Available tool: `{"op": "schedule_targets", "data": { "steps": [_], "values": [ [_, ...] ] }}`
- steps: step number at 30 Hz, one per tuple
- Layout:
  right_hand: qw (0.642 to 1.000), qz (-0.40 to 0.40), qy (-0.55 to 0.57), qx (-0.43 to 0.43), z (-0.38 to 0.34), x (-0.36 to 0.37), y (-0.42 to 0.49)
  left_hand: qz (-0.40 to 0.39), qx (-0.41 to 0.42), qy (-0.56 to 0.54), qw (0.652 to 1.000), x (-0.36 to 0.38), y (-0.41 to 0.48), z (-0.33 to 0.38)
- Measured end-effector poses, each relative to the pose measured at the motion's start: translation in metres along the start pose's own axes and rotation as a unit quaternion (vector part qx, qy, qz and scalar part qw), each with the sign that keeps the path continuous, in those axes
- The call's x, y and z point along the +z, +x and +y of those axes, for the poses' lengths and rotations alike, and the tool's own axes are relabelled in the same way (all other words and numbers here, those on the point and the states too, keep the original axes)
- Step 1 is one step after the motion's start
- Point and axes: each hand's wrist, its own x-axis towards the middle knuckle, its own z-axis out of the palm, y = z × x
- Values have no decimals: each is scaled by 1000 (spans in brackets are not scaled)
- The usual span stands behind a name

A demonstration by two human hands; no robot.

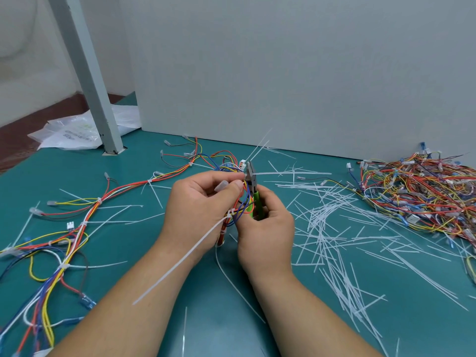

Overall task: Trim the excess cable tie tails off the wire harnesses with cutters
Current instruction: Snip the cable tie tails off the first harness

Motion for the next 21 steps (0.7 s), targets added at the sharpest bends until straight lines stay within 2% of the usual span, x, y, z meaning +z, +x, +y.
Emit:
{"op": "schedule_targets", "data": {
  "steps": [7,21],
  "values": [
    [998,-30,54,-3,-2,-1,0,-1,0,-6,1000,0,-1,1],
    [997,-35,66,-3,-3,-1,-1,5,-3,-7,1000,1,-1,1]
  ]
}}
